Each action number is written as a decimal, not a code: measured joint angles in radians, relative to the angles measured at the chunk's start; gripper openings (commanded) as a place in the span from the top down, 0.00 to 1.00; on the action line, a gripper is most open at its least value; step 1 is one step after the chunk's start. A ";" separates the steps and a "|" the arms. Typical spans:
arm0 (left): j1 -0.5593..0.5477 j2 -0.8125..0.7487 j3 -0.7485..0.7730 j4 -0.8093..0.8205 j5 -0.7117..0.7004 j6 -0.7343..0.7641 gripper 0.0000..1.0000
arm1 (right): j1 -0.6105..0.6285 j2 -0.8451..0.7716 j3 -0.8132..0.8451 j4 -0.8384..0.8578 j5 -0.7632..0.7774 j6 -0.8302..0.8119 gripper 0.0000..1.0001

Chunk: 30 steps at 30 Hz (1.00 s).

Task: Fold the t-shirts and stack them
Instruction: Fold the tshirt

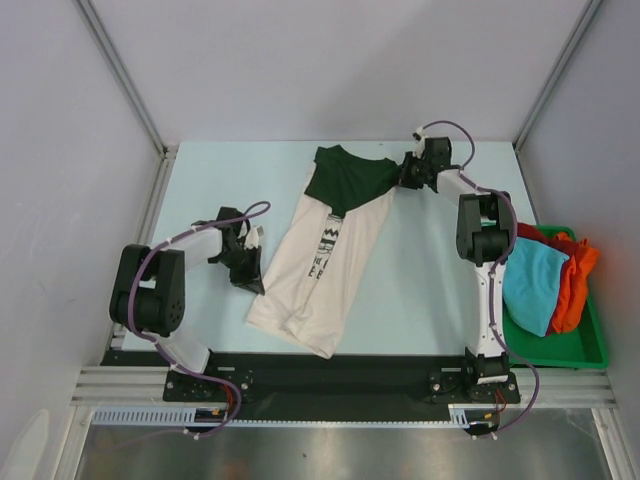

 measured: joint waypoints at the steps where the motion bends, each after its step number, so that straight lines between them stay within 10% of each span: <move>1: -0.006 0.000 0.000 0.000 0.000 0.000 1.00 | 0.001 0.013 0.022 0.000 0.001 0.000 1.00; 23: -0.327 -0.014 0.000 0.019 0.026 0.010 1.00 | 0.045 0.324 0.484 0.051 0.000 0.085 0.98; 30: -0.407 -0.019 0.059 -0.028 -0.045 0.031 0.49 | 0.055 0.320 0.468 0.108 -0.003 0.117 0.39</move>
